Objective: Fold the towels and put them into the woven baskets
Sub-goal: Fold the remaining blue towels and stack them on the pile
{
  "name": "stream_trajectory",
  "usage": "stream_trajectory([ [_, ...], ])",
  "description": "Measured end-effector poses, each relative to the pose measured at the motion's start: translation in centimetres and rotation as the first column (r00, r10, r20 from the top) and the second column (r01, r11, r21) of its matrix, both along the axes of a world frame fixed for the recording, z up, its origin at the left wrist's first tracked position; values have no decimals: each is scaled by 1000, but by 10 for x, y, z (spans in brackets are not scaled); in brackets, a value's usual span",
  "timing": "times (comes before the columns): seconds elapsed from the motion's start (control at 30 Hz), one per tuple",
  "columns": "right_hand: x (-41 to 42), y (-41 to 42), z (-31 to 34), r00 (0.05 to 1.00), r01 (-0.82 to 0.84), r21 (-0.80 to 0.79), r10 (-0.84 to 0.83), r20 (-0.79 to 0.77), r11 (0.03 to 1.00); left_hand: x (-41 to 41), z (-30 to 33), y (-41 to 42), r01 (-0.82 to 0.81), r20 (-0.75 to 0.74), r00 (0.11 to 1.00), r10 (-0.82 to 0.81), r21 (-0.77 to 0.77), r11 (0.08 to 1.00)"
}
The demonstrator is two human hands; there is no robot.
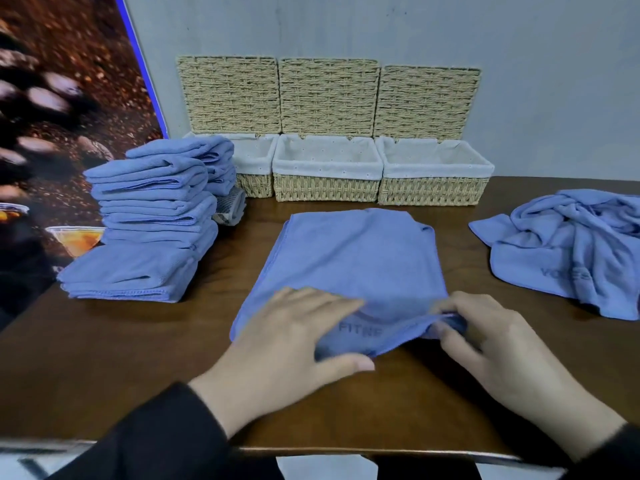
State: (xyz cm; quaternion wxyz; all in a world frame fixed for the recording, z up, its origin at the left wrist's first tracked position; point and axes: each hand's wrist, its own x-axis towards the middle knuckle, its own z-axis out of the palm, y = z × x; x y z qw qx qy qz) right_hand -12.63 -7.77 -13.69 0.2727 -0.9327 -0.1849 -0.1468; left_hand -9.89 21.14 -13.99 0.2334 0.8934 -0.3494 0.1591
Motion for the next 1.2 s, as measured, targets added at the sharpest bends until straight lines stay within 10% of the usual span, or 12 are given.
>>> stream_trajectory([
  [0.23,-3,42,19,977,-209,83,212,-31,974,-3,0,-31,-51,-89,996,22,-342,938],
  [0.47,10,53,-5,967,-254,-50,252,-34,966,0,-8,-9,77,-258,955,-145,-256,964],
  [0.57,8,54,2,954,-295,-33,292,-64,955,5,-9,3,-104,-389,919,-63,-394,913],
  [0.7,39,13,-1,993,68,157,-81,80,985,8,-4,13,-250,-513,858,-8,-432,866],
  [0.8,66,-18,-7,950,296,67,-287,-123,953,6,-4,13,-313,-570,822,-16,-474,823],
  [1.2,100,-19,-12,900,417,-169,-432,-64,893,-3,4,18,-359,-599,793,-110,-606,710],
])
